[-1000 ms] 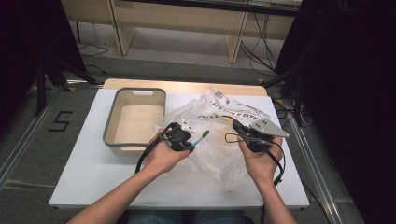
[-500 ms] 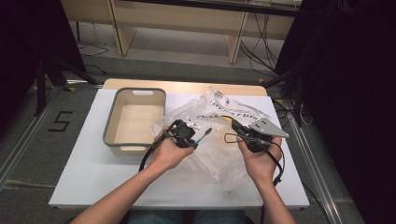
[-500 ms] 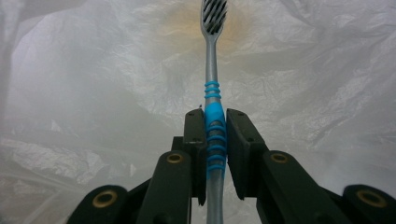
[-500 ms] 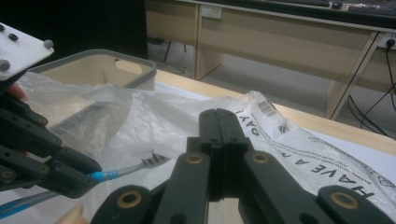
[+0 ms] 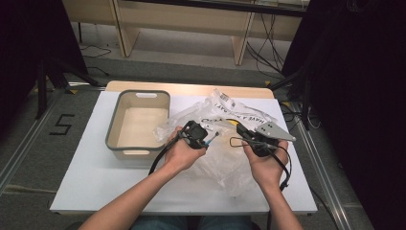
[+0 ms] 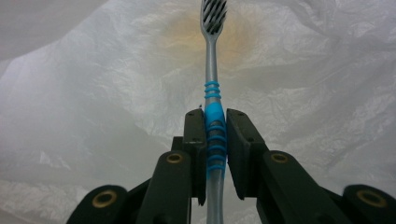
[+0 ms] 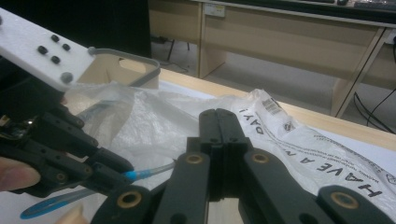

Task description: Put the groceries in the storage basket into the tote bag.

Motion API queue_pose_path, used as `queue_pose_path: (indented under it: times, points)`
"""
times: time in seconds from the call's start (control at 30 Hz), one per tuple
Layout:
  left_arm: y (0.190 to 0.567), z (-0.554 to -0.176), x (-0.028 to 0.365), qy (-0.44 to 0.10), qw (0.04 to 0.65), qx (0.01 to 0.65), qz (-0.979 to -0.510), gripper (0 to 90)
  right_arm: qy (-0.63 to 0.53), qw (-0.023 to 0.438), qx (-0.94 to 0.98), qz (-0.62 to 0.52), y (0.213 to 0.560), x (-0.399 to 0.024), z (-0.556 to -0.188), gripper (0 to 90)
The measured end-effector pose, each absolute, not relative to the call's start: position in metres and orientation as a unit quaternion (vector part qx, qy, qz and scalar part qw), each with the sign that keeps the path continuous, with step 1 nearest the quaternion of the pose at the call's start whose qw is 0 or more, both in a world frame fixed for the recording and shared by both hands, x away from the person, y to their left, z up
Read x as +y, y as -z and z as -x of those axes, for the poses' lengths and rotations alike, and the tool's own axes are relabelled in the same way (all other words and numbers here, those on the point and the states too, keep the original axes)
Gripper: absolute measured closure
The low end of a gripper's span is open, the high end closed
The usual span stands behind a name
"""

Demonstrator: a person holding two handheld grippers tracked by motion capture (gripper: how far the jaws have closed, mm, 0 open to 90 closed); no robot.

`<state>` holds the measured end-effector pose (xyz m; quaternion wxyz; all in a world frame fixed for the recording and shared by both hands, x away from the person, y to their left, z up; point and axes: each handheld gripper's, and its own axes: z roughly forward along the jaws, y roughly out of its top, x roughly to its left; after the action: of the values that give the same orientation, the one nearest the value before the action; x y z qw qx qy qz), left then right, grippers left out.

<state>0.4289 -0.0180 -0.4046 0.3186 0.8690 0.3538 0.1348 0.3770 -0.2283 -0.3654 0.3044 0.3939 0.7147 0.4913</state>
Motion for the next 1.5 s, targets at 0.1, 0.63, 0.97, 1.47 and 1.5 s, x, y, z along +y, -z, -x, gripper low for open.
queue_pose_path:
  times: [0.1, 0.63, 0.97, 1.47, 1.5]
  points:
    - [0.405, -0.433, -0.022, -0.14, 0.319, 0.354, -0.868, 78.2, -0.493, 0.303, 0.713, -0.396, 0.365, -0.229, -0.377, 90.0]
    - [0.416, -0.443, -0.044, -0.178, 0.358, 0.324, -0.857, 78.1, -0.491, 0.299, 0.712, -0.402, 0.367, -0.234, -0.38, 90.0]
    - [0.423, -0.445, -0.05, -0.193, 0.372, 0.33, -0.846, 78.0, -0.491, 0.297, 0.71, -0.407, 0.367, -0.237, -0.38, 90.0]
    - [0.435, -0.45, -0.058, -0.2, 0.357, 0.334, -0.849, 76.9, -0.487, 0.297, 0.711, -0.411, 0.369, -0.239, -0.381, 90.0]
    - [0.436, -0.45, -0.058, -0.2, 0.35, 0.331, -0.853, 76.8, -0.487, 0.296, 0.711, -0.411, 0.37, -0.239, -0.381, 90.0]
